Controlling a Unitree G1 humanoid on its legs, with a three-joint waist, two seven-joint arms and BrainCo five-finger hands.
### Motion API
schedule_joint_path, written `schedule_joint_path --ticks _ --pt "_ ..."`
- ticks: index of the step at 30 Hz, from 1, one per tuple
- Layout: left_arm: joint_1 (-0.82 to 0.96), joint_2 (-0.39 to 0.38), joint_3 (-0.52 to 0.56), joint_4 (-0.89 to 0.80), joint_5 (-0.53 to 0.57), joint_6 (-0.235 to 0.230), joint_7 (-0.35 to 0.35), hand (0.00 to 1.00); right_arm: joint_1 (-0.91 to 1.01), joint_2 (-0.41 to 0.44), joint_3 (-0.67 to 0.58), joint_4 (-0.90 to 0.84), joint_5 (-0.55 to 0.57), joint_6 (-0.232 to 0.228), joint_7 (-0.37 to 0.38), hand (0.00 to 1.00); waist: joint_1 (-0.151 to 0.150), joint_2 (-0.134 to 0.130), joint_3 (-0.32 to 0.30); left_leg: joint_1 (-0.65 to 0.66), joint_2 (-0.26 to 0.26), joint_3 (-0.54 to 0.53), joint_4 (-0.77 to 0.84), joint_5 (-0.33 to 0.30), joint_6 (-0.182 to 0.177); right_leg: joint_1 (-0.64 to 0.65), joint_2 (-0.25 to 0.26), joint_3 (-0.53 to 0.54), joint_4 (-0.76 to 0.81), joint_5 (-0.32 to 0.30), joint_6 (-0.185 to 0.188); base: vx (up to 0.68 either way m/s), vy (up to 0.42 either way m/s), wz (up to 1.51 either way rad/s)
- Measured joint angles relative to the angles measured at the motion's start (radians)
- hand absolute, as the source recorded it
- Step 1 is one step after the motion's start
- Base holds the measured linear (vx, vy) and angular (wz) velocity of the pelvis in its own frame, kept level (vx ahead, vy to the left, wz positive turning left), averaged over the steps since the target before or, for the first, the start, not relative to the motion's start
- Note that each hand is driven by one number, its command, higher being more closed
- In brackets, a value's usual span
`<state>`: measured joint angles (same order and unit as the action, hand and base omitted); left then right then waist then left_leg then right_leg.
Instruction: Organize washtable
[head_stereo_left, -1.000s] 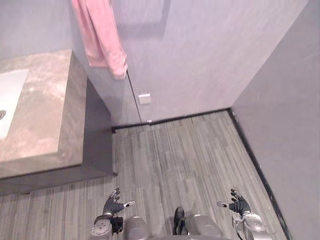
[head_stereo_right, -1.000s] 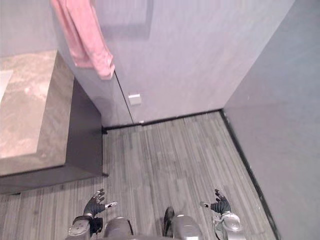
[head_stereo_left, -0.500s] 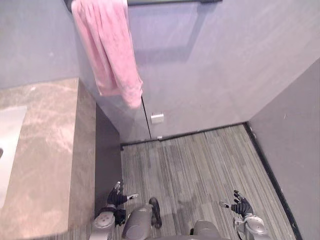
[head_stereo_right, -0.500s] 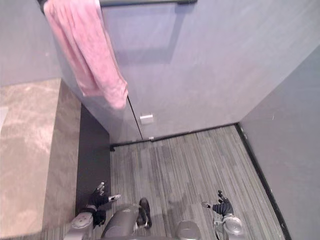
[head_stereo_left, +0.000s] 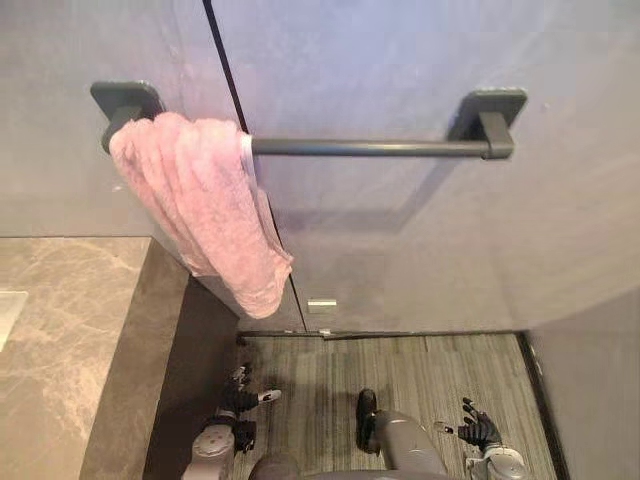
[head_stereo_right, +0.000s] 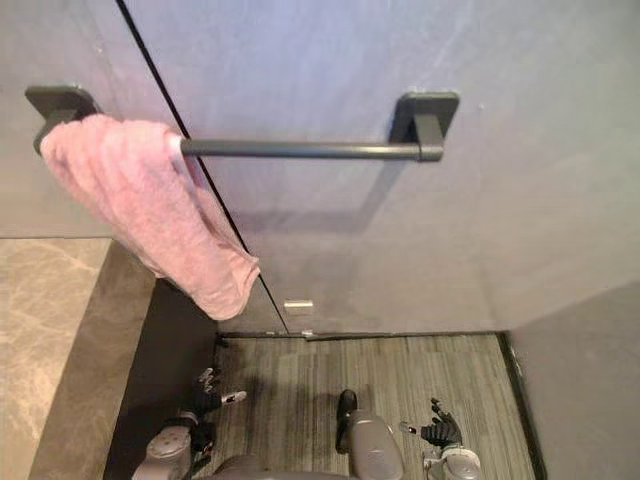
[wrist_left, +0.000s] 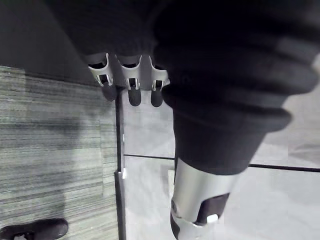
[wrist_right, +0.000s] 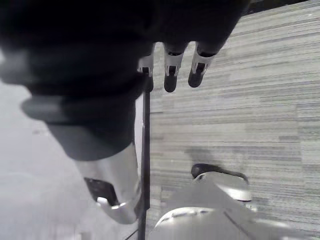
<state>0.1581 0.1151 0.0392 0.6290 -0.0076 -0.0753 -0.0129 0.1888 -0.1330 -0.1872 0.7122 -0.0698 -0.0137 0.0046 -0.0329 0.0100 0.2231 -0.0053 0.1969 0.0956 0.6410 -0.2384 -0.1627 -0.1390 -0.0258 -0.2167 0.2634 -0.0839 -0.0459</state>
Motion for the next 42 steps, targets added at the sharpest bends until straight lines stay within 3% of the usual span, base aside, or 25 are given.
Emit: schedule_joint_path --ticks 2,4,7,8,11,15,24,31,42 --pt "0.005 -0.006 0.0 -0.011 0.0 0.001 -0.007 0.0 0.001 0.009 -0.001 -0.045 0.007 -0.006 -0.001 0.0 0.015 -0.001 -0.001 -0.039 0.037 0.055 0.092 -0.013 0.023 0.065 0.011 -0.003 -0.038 -0.005 -0.007 0.23 -0.083 0.05" --pt "0.0 -0.027 -0.001 -0.013 0.0 0.0 -0.007 0.0 -0.011 0.006 -0.005 -0.066 0.03 -0.013 -0.003 0.0 0.025 -0.004 -0.001 -0.089 0.042 0.092 0.002 -0.04 0.069 0.11 0.008 0.002 -0.081 -0.001 -0.001 0.18 -0.001 -0.05" --pt "-0.001 -0.028 -0.001 -0.012 0.0 0.0 -0.007 0.0 -0.029 0.006 -0.008 -0.059 0.03 -0.013 -0.003 0.0 0.024 0.009 -0.009 -0.084 0.003 0.049 -0.294 -0.003 0.072 0.116 0.007 0.027 -0.097 0.008 0.02 0.12 0.108 -0.3" --pt "0.0 -0.028 0.0 -0.004 -0.001 0.001 -0.005 0.0 -0.028 0.008 -0.01 -0.048 0.03 -0.01 -0.004 0.0 0.023 0.015 -0.011 -0.075 -0.014 0.024 -0.366 0.102 0.06 0.117 0.009 0.048 -0.103 0.008 0.04 0.15 0.145 -0.26" --pt "-0.007 -0.022 -0.002 0.01 -0.001 0.0 -0.005 0.0 0.005 0.014 -0.009 -0.034 0.029 -0.007 -0.002 0.0 0.021 -0.008 -0.023 -0.037 -0.058 0.048 -0.43 0.117 0.075 0.14 -0.019 0.07 -0.157 0.027 0.073 0.13 0.127 -0.14" --pt "0.0 -0.004 -0.005 0.01 0.0 0.001 -0.006 0.0 0.017 0.03 -0.008 -0.026 0.026 -0.007 -0.002 0.0 0.021 -0.012 -0.027 0.027 -0.083 0.083 -0.491 0.122 0.083 0.172 -0.035 0.099 -0.187 0.033 0.086 0.08 0.083 -0.18" --pt "0.014 0.002 -0.009 -0.036 -0.001 0.0 -0.006 0.0 0.015 0.027 -0.008 0.014 0.02 -0.007 -0.002 0.0 0.018 -0.008 -0.039 0.066 -0.088 0.084 -0.54 0.138 0.083 0.19 -0.026 0.106 -0.201 0.033 0.085 0.01 -0.004 -0.04" --pt "0.083 0.011 0.013 -0.279 -0.023 -0.017 -0.002 0.0 0.017 0.024 -0.001 0.009 0.02 -0.013 -0.002 0.0 0.021 -0.023 -0.059 0.081 -0.101 0.048 -0.574 0.162 0.088 0.206 -0.035 0.076 -0.206 0.033 0.086 -0.04 -0.005 0.13" --pt "0.136 0.008 0.045 -0.532 -0.042 -0.074 0.04 0.0 0.014 0.015 -0.001 0.006 0.018 -0.023 -0.001 0.0 0.028 -0.014 -0.075 0.084 -0.112 0.018 -0.591 0.173 0.094 0.225 -0.042 0.048 -0.217 0.035 0.089 0.0 0.0 0.08"
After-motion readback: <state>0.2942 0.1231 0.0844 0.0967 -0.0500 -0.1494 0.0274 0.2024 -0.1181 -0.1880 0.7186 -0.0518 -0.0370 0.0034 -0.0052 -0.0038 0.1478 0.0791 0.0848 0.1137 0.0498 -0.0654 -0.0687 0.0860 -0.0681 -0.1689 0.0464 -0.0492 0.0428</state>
